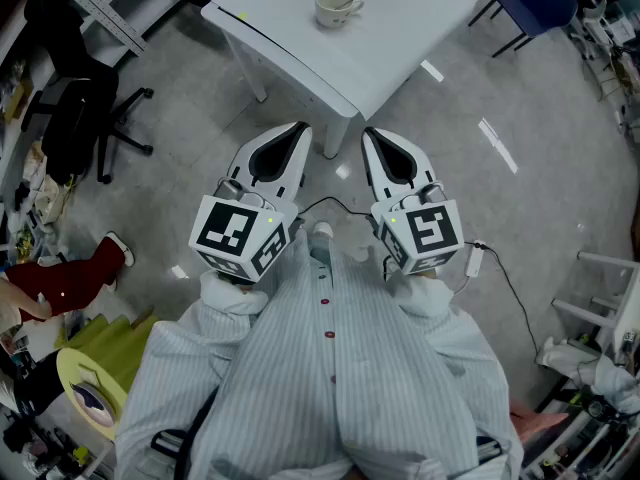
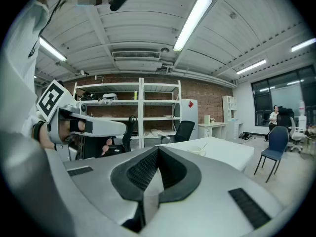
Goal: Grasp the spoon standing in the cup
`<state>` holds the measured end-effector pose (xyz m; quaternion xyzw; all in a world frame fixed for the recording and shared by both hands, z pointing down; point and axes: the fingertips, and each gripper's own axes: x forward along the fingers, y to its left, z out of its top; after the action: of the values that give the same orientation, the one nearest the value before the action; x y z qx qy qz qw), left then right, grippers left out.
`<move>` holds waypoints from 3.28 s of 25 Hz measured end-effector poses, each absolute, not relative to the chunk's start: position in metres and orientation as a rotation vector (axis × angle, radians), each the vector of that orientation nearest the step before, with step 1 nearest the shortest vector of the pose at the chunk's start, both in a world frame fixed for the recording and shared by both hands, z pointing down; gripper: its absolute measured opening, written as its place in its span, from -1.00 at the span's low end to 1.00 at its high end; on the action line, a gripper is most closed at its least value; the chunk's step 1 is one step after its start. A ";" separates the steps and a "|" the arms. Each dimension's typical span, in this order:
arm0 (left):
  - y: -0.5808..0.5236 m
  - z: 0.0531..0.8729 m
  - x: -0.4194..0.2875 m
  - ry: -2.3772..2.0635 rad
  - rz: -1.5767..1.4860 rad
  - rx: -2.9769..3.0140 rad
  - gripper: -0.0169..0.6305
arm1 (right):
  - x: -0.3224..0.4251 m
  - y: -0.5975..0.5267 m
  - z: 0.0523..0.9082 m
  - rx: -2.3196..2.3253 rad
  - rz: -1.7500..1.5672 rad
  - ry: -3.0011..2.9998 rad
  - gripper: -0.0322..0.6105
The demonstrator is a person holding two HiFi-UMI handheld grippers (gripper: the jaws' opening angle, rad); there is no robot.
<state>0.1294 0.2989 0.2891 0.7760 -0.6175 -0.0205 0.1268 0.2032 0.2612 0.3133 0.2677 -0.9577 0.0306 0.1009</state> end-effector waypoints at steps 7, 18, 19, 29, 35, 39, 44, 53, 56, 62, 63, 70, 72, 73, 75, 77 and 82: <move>0.304 0.290 0.128 -1.828 -0.068 2.245 -0.90 | 0.207 0.265 0.311 0.792 0.095 -2.850 -0.87; 0.320 0.297 0.123 -1.892 -0.081 2.178 -0.90 | 0.212 0.274 0.321 0.737 0.123 -2.855 -0.87; 0.321 0.297 0.120 -1.898 -0.081 2.170 -0.90 | 0.210 0.274 0.322 0.730 0.126 -2.856 -0.87; 0.290 0.305 0.078 -1.914 -0.094 2.158 -0.90 | 0.177 0.244 0.333 0.734 0.129 -2.844 -0.87; 0.239 0.306 0.033 -1.880 -0.092 2.184 -0.90 | 0.138 0.197 0.335 0.780 0.135 -2.822 -0.87; 0.203 0.307 -0.001 -1.837 -0.082 2.212 -0.90 | 0.103 0.162 0.334 0.823 0.142 -2.812 -0.87; 0.157 0.307 -0.039 -1.778 -0.064 2.258 -0.90 | 0.064 0.119 0.331 0.892 0.143 -2.799 -0.87; 0.104 0.314 -0.090 -1.668 -0.043 2.320 -0.90 | 0.026 0.067 0.333 1.050 0.173 -2.739 -0.87; 0.096 0.320 -0.100 -1.633 -0.030 2.333 -0.90 | 0.019 0.060 0.336 1.084 0.186 -2.711 -0.87; 0.084 0.327 -0.112 -1.581 -0.031 2.337 -0.90 | 0.012 0.053 0.343 1.127 0.209 -2.660 -0.87; 0.082 0.328 -0.113 -1.574 -0.033 2.337 -0.90 | 0.012 0.051 0.343 1.130 0.210 -2.654 -0.87; 0.063 0.335 -0.117 -1.552 -0.035 2.338 -0.90 | 0.009 0.029 0.351 1.136 0.220 -2.627 -0.87; 0.054 0.335 -0.119 -1.554 -0.034 2.345 -0.90 | 0.008 0.020 0.353 1.141 0.221 -2.628 -0.87; 0.050 0.334 -0.119 -1.555 -0.034 2.347 -0.90 | 0.008 0.014 0.353 1.144 0.221 -2.629 -0.87; 0.038 0.333 -0.121 -1.556 -0.033 2.349 -0.90 | 0.008 0.002 0.354 1.153 0.226 -2.630 -0.87; 0.024 0.333 -0.122 -1.556 -0.030 2.352 -0.90 | 0.008 -0.011 0.355 1.159 0.232 -2.629 -0.87; -0.016 0.334 -0.119 -1.539 -0.004 2.359 -0.90 | 0.008 -0.049 0.358 1.169 0.261 -2.624 -0.87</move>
<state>-0.1190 -0.0158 0.3344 0.8264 -0.5392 -0.0015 0.1620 0.0075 -0.0490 0.3584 0.4020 -0.9021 0.0898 0.1284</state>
